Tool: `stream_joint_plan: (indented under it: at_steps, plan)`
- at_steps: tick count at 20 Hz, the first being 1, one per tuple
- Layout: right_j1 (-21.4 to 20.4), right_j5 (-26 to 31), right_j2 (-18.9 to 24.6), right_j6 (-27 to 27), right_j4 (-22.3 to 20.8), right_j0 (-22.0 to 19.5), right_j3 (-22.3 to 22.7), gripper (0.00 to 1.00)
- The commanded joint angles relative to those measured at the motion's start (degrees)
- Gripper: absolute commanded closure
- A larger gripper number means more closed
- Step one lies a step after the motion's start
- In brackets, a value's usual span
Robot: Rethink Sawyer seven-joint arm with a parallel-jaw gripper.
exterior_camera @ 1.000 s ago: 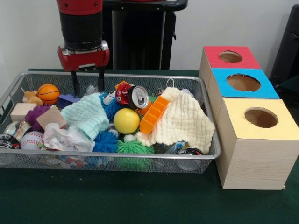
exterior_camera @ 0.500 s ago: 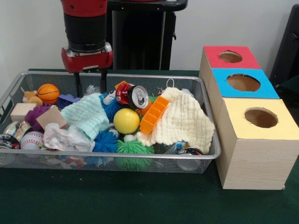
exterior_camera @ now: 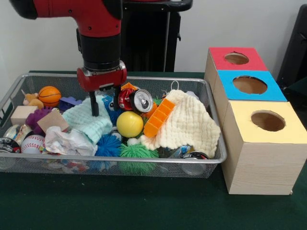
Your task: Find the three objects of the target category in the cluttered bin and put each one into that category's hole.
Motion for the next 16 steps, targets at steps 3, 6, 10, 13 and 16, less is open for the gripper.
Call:
stream_joint_plan:
  at_steps: [3, 6, 10, 13, 16]
  plan:
    - [4.19, 1.53, 0.51, -12.10, -1.19, -2.62, -2.58, 0.00]
    - [4.12, 2.89, 1.64, -14.23, -0.31, -3.47, -2.91, 0.00]
    - [4.61, 3.01, 2.27, -15.50, -0.69, -4.00, -3.35, 0.00]
    - [5.56, 3.14, 2.53, -16.55, -1.13, -4.31, -4.47, 0.00]
    - [5.61, 2.67, 2.08, -15.90, -2.11, -3.78, -5.09, 0.00]
